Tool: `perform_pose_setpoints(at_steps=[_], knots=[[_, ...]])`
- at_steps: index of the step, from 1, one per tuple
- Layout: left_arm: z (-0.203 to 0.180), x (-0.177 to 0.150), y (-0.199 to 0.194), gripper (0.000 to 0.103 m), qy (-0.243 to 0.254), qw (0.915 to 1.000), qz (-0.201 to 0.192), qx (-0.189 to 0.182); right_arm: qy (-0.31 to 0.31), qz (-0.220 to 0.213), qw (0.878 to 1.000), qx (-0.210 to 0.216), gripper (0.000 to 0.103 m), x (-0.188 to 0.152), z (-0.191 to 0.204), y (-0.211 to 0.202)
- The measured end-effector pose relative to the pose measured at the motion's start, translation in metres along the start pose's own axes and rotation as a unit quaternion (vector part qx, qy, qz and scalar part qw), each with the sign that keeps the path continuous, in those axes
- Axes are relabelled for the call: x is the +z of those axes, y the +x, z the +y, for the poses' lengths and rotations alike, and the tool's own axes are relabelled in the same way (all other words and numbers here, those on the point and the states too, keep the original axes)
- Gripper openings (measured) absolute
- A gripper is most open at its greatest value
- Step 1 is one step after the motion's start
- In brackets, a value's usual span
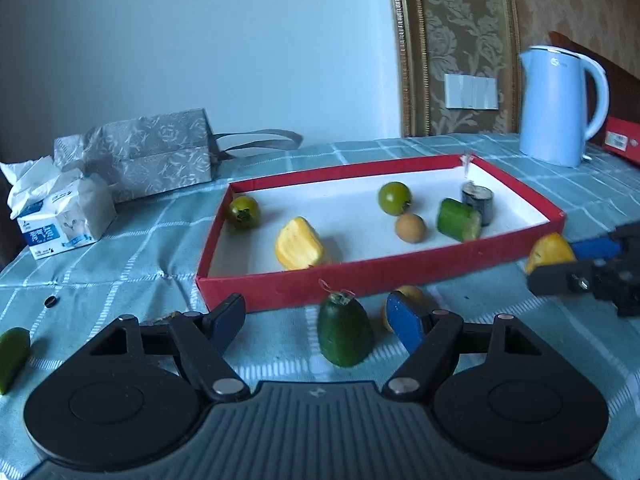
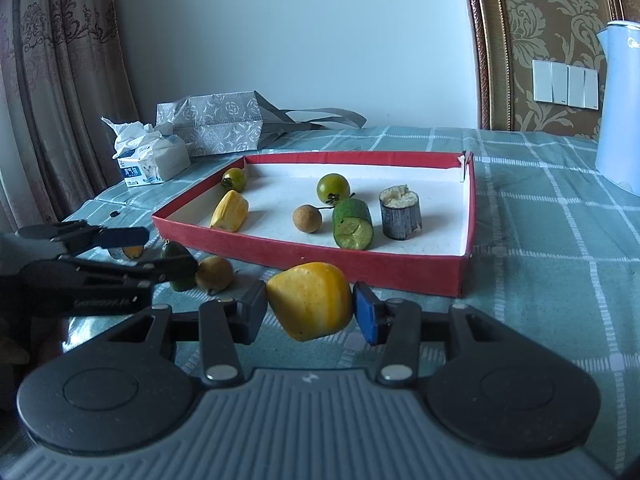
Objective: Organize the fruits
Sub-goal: 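Grasp the dark green oval fruit with the left tool while the right tool holds the yellow chunk, then carry the yellow chunk toward the tray with the right tool while the left tool holds the green fruit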
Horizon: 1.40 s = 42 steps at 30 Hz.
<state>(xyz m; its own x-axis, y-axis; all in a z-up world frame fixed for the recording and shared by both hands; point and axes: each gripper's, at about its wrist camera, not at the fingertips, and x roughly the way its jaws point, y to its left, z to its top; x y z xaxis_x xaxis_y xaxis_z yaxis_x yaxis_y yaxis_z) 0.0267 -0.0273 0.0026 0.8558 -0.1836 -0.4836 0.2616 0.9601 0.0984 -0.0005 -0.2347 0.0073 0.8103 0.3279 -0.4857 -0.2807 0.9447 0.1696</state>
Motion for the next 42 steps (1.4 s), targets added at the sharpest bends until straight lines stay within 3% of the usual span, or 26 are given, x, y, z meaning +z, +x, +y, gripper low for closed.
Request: perform_pose_setpoints(at_steps=[4, 8, 12, 15, 25, 33, 38, 42], knots=[[0.002, -0.001, 0.002, 0.076, -0.006, 1.0000, 0.004, -0.004, 0.001, -0.001, 1.000, 0.000, 0.044, 0.000, 0.000, 0.000], [-0.002, -0.002, 0.007, 0.045, -0.002, 0.9994, 0.030, -0.019, 0.003, -0.001, 1.000, -0.003, 0.045, 0.000, -0.001, 0.001], [-0.006, -0.002, 0.009, 0.042, -0.001, 0.9991, 0.036, -0.022, 0.005, -0.003, 1.000, -0.004, 0.045, 0.000, -0.003, 0.000], [-0.007, -0.002, 0.012, 0.030, -0.005, 0.9988, 0.043, -0.023, 0.006, -0.005, 1.000, -0.002, 0.045, 0.000, -0.003, -0.001], [0.003, -0.005, 0.003, 0.029, -0.032, 0.9990, 0.031, 0.004, 0.005, -0.006, 1.000, -0.007, 0.045, -0.001, -0.003, -0.001], [0.008, -0.005, -0.001, 0.029, -0.044, 0.9988, 0.022, -0.005, -0.002, 0.023, 1.000, -0.012, 0.044, 0.003, -0.003, 0.020], [0.009, -0.005, -0.003, 0.029, -0.049, 0.9985, 0.022, -0.010, -0.020, 0.032, 0.999, -0.026, 0.039, 0.004, 0.001, 0.025], [0.010, -0.005, -0.004, 0.029, -0.051, 0.9985, 0.019, -0.008, -0.014, 0.016, 0.999, -0.028, 0.025, 0.005, 0.000, 0.016]])
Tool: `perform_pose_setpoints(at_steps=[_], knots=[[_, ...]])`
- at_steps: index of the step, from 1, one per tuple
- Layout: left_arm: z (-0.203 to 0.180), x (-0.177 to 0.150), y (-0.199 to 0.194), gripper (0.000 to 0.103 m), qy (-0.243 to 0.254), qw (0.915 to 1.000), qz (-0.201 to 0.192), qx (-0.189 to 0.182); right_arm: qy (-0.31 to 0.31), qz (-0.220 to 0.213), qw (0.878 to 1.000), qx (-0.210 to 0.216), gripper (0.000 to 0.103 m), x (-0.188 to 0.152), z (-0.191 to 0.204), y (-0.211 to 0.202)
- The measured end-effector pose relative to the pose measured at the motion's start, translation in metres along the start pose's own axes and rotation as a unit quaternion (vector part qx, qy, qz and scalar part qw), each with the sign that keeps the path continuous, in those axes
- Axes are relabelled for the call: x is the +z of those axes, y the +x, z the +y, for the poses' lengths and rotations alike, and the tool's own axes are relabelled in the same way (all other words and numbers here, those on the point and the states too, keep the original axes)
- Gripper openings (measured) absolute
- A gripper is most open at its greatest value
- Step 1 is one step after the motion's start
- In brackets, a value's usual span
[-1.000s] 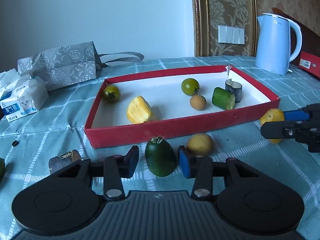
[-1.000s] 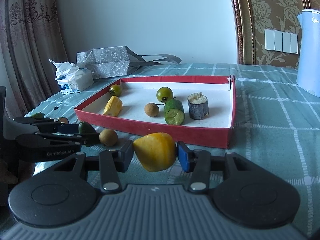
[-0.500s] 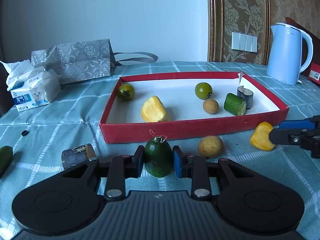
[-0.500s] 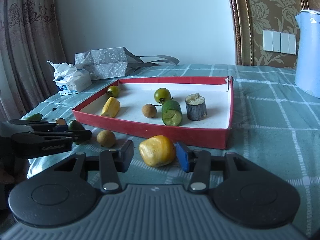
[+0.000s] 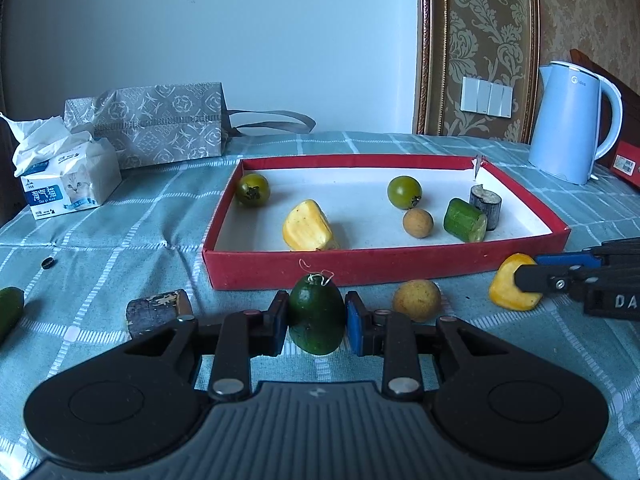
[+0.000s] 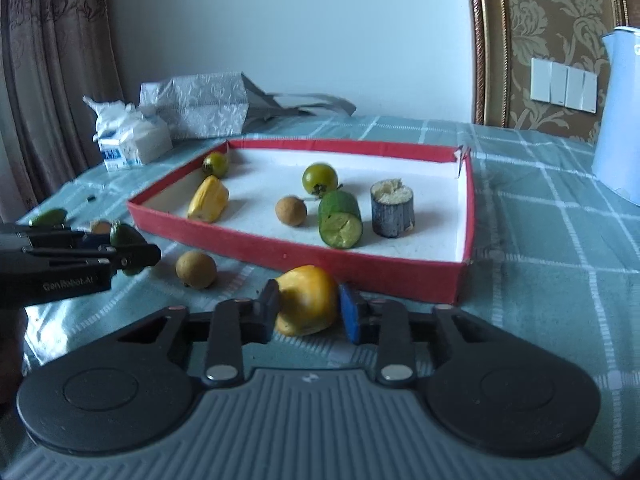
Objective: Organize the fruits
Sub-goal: 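Carry the yellow chunk toward the tray with the right tool while the left tool holds the green fruit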
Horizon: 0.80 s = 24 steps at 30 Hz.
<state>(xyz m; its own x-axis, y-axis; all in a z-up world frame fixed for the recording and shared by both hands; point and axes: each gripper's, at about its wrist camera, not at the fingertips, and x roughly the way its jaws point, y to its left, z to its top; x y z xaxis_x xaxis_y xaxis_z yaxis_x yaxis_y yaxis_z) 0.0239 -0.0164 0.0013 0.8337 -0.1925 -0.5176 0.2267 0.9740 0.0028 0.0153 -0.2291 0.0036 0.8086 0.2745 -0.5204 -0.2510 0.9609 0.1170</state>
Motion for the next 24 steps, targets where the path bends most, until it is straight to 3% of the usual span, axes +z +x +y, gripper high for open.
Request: perform_pose_setpoints(at_steps=[6, 8, 9, 11, 13, 14, 15, 16, 20, 24], knots=[[0.001, 0.000, 0.000, 0.029, -0.004, 1.0000, 0.000, 0.000, 0.017, 0.005, 1.000, 0.013, 0.027, 0.000, -0.008, 0.000], [0.001, -0.001, 0.000, 0.029, -0.005, 1.0000, 0.001, 0.000, 0.027, 0.010, 1.000, 0.014, 0.038, -0.001, -0.011, 0.003], [0.002, -0.001, 0.000, 0.029, -0.006, 1.0000, 0.001, -0.001, 0.029, 0.016, 0.999, 0.012, 0.051, -0.001, -0.012, 0.006], [0.002, -0.001, 0.000, 0.029, -0.007, 1.0000, 0.000, -0.003, 0.029, 0.027, 0.999, 0.018, 0.063, -0.001, -0.012, 0.011], [0.003, -0.001, 0.000, 0.029, -0.010, 0.9999, 0.000, -0.003, 0.021, 0.031, 0.999, 0.019, 0.064, 0.000, -0.009, 0.014], [0.004, -0.001, 0.000, 0.029, -0.012, 0.9999, 0.000, -0.004, 0.013, 0.032, 0.999, 0.014, 0.060, 0.000, -0.006, 0.014], [0.004, -0.001, 0.000, 0.029, -0.012, 0.9999, 0.001, -0.005, 0.008, 0.031, 0.999, 0.009, 0.044, -0.001, -0.004, 0.014], [0.003, -0.001, 0.000, 0.029, -0.012, 0.9999, 0.001, -0.006, 0.004, 0.031, 0.999, 0.012, 0.040, -0.001, -0.002, 0.014], [0.005, -0.001, 0.000, 0.029, -0.017, 0.9998, -0.001, -0.005, -0.041, 0.029, 0.999, -0.015, 0.039, -0.003, 0.013, 0.012], [0.006, -0.001, -0.001, 0.029, -0.021, 0.9998, -0.005, -0.004, -0.050, 0.010, 0.998, -0.024, 0.031, -0.001, 0.018, 0.004]])
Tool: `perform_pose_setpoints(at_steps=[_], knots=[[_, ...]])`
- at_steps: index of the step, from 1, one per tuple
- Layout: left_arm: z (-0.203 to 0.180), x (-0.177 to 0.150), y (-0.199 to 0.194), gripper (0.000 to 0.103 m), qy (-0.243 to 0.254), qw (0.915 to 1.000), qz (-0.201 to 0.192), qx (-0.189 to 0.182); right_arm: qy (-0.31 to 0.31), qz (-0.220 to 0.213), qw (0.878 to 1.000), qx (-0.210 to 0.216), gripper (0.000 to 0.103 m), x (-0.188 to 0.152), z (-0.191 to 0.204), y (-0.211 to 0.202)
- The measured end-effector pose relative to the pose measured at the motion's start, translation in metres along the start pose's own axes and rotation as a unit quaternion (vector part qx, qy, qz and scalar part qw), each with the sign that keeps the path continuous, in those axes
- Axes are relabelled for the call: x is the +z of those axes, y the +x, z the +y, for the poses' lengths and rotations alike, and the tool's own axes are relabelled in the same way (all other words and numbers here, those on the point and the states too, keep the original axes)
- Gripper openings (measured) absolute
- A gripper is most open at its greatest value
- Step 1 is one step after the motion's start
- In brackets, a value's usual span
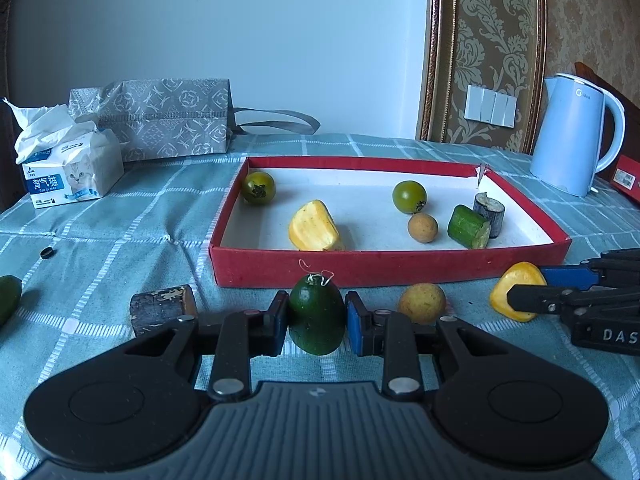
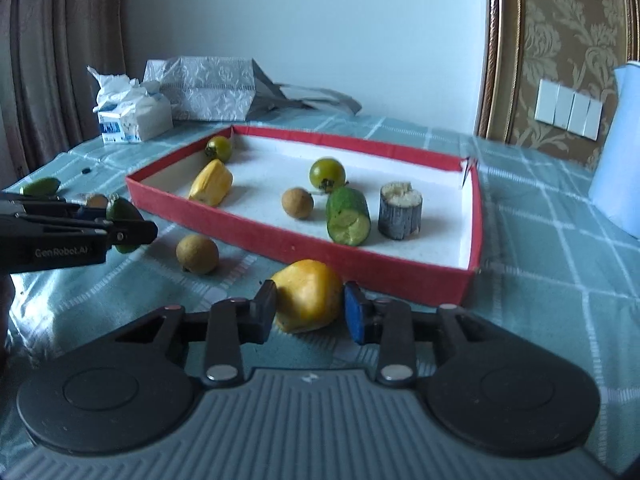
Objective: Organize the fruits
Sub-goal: 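Carry the yellow chunk toward the tray with the right tool while the left tool holds the green fruit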
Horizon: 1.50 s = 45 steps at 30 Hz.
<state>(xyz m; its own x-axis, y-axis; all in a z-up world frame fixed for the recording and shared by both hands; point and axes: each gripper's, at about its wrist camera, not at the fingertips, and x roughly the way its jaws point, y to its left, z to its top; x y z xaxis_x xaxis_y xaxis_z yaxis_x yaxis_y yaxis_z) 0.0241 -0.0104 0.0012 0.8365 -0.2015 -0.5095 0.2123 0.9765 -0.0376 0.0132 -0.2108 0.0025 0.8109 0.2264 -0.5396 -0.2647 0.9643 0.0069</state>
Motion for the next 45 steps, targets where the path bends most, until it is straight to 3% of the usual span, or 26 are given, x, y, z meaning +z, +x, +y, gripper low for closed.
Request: perform_pose_setpoints(at_steps=[9, 13, 21, 32, 45], knots=[[0.002, 0.001, -0.001, 0.029, -0.008, 0.9999, -0.005, 0.004, 0.025, -0.002, 1.000, 0.006, 0.030, 0.001, -0.004, 0.000], [0.003, 0.001, -0.001, 0.029, -0.011, 0.9999, -0.005, 0.005, -0.020, -0.021, 1.000, -0.010, 0.024, 0.003, 0.016, -0.007], [0.005, 0.001, -0.002, 0.029, -0.015, 0.9998, -0.009, 0.007, -0.076, -0.039, 0.996, -0.031, 0.023, 0.008, 0.043, -0.015], [0.006, 0.002, -0.003, 0.029, -0.020, 0.9997, -0.014, 0.007, -0.087, -0.076, 0.992, -0.048, 0.022, 0.042, 0.043, -0.023], [0.008, 0.003, -0.002, 0.029, -0.023, 0.9995, -0.012, 0.016, -0.077, -0.093, 0.990, -0.069, 0.022, 0.092, 0.032, 0.018]])
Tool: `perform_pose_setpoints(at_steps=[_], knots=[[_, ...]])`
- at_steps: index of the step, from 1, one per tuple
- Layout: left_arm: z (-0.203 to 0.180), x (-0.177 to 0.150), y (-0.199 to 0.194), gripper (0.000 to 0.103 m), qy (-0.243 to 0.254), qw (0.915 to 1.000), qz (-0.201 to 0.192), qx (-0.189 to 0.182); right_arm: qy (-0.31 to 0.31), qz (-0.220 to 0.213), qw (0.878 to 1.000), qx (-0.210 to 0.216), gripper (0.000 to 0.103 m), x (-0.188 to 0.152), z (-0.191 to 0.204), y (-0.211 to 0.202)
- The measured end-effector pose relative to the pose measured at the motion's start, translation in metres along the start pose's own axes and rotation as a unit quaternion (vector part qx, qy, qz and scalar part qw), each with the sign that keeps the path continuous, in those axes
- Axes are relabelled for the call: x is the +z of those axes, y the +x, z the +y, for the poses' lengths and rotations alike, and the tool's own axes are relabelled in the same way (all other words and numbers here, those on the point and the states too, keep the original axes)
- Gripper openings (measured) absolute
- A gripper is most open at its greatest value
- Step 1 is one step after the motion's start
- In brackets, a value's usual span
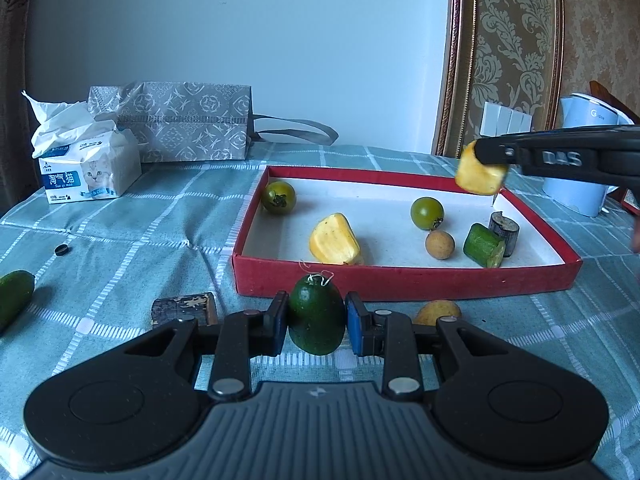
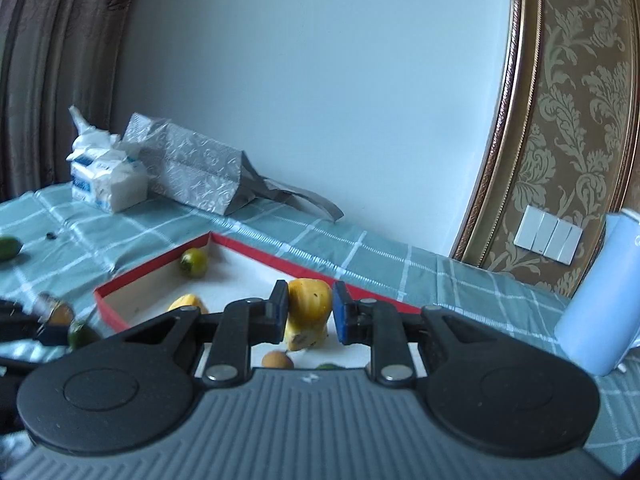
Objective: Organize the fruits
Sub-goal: 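Carry the yellow chunk toward the tray with the right tool while the left tool holds the green fruit, then lower the yellow chunk and green oval fruit into the tray and open both tools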
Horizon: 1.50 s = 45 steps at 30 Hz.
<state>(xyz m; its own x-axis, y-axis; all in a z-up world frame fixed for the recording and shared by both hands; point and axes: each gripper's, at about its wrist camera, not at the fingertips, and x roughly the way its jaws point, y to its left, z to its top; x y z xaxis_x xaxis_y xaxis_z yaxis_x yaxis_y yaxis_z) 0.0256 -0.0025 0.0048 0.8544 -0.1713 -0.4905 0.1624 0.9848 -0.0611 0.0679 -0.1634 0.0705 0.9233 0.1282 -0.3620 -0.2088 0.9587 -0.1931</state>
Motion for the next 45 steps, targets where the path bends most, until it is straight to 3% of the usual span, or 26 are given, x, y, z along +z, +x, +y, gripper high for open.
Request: perform_pose_setpoints(at_steps=[6, 12, 14, 20, 24, 28, 37, 45], knots=[[0.000, 0.000, 0.001, 0.029, 0.000, 1.0000, 0.000, 0.003, 0.036, 0.026, 0.999, 0.007, 0.022, -0.012, -0.009, 0.032], [0.000, -0.001, 0.000, 0.029, 0.000, 1.0000, -0.001, 0.008, 0.086, 0.003, 0.996, 0.010, 0.025, -0.035, -0.027, 0.004], [0.000, 0.000, 0.000, 0.029, 0.000, 1.0000, -0.003, 0.008, 0.083, -0.009, 0.996, -0.002, 0.045, -0.046, -0.031, -0.009], [-0.003, 0.000, -0.002, 0.029, 0.012, 0.9996, -0.015, 0.022, 0.135, -0.025, 0.991, -0.005, 0.047, -0.070, -0.057, -0.043], [-0.002, 0.004, -0.006, 0.029, 0.006, 0.9995, -0.020, 0.025, 0.155, -0.032, 0.987, -0.009, 0.062, -0.087, -0.067, -0.057], [-0.006, 0.019, -0.003, 0.029, 0.009, 0.9992, -0.023, 0.032, 0.197, -0.024, 0.980, 0.006, 0.063, -0.094, -0.080, -0.053], [-0.045, 0.068, 0.034, 0.029, 0.050, 0.9975, -0.030, 0.041, 0.220, -0.030, 0.975, 0.019, 0.063, -0.096, -0.088, -0.056], [-0.061, 0.078, 0.064, 0.029, 0.069, 0.9960, -0.021, 0.053, 0.237, -0.037, 0.970, 0.025, 0.063, -0.096, -0.095, -0.059]])
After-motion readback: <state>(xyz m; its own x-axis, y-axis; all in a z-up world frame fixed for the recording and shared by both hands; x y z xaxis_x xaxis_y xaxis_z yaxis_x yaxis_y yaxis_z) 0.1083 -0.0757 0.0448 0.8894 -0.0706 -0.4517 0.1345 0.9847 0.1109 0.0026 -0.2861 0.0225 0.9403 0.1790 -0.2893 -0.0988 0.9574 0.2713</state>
